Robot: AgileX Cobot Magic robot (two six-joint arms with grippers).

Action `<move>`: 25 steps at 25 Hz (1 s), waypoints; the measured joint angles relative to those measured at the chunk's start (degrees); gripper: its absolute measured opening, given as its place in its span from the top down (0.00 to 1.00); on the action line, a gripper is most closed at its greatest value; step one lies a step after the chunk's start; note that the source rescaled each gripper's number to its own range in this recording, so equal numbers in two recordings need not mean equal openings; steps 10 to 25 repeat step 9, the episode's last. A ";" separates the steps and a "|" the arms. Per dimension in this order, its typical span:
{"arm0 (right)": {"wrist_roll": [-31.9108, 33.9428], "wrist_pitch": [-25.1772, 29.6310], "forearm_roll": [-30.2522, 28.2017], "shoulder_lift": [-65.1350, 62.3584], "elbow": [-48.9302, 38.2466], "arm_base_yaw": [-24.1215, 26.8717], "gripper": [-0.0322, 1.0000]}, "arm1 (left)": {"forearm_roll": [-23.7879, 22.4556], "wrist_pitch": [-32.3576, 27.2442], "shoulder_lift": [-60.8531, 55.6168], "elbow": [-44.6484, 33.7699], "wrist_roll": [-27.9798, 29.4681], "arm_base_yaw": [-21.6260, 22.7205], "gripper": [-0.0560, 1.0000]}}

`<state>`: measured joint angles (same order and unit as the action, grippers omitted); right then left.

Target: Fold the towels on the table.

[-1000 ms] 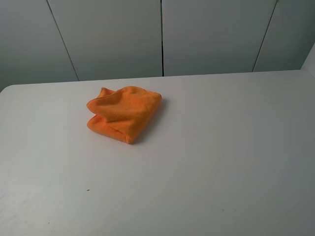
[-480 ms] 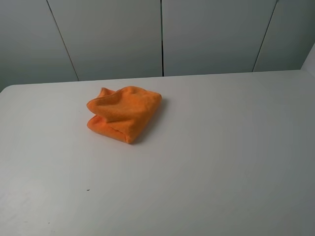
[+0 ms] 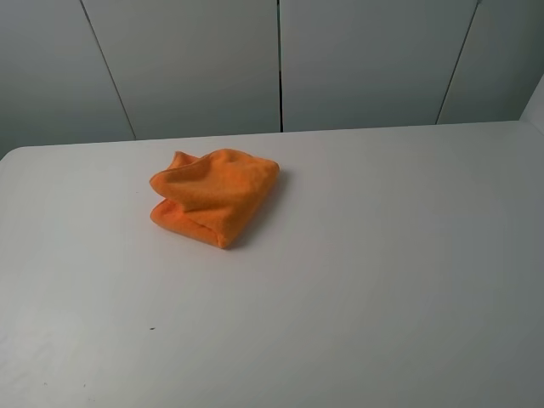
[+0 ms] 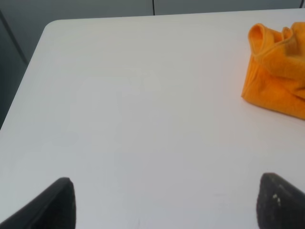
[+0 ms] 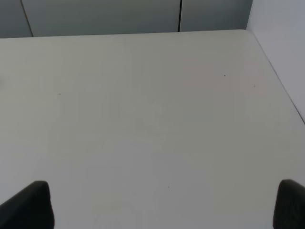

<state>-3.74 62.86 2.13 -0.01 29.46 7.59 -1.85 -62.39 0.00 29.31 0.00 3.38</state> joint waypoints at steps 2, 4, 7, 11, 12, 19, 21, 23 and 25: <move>0.00 0.00 0.00 0.00 0.00 0.00 0.00 | 0.00 0.00 0.00 0.00 0.00 0.00 0.02; 0.00 0.00 0.00 0.00 0.00 0.00 0.00 | 0.00 0.00 0.00 0.00 0.00 0.00 0.02; 0.00 0.00 0.00 0.00 0.00 0.00 0.00 | 0.00 0.00 0.00 0.00 0.00 0.00 0.02; 0.00 0.00 0.00 0.00 0.00 0.00 0.00 | 0.00 0.00 0.00 0.00 0.00 0.00 0.02; 0.00 0.00 0.00 0.00 0.00 0.00 0.00 | 0.00 0.00 0.00 0.00 0.00 0.00 0.02; 0.00 0.00 0.00 0.00 0.00 0.00 0.00 | 0.00 0.00 0.00 0.00 0.00 0.00 0.02; 0.00 0.00 0.00 0.00 0.00 0.00 0.00 | 0.00 0.00 0.00 0.00 0.00 0.00 0.02; 0.00 0.00 0.00 0.00 0.00 0.00 0.00 | 0.00 0.00 0.00 0.00 0.00 0.00 0.02; 0.00 0.00 0.00 0.00 0.00 0.00 0.00 | 0.00 0.00 0.00 0.00 0.00 0.00 0.02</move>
